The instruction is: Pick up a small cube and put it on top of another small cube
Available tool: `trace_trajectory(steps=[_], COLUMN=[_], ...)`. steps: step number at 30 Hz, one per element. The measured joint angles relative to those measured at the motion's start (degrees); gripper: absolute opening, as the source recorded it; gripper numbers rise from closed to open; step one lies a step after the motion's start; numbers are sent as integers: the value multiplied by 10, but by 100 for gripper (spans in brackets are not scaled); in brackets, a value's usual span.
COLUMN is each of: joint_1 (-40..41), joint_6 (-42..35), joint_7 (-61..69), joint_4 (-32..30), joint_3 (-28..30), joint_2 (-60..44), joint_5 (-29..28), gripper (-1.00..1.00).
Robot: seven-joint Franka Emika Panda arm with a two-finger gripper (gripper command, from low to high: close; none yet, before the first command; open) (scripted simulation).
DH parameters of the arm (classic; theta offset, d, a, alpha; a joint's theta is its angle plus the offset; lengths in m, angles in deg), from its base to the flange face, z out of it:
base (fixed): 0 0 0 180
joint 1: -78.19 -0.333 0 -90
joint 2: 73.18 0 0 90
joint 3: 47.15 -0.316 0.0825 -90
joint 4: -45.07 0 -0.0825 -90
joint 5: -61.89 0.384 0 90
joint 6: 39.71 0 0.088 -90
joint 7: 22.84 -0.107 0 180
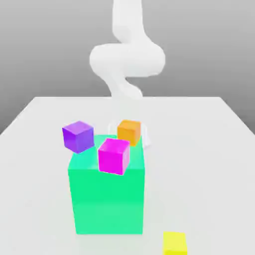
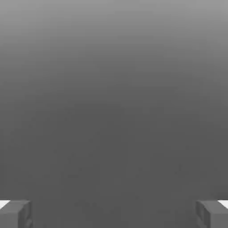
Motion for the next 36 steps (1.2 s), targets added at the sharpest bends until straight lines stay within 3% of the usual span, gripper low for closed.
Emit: trace_trajectory(steps=[9, 16, 22, 28, 32, 33, 36], joint_1=[-51, -71, -93, -129, -134, -132, -132], joint_6=[58, 105, 152, 200, 261, 275, 275], joint_7=[8, -11, -61, -139, -144, -143, -143], joint_4=[-11, -20, -30, -40, -27, -24, -24], joint_3=[12, -4, -11, 14, 16, 14, 14], joint_2=[-193, -338, -457, -569, -651, -670, -670], joint_5=[78, 103, 76, 8, 5, 7, 7], gripper=[0, 0, 0, 0, 0, -100, -100])
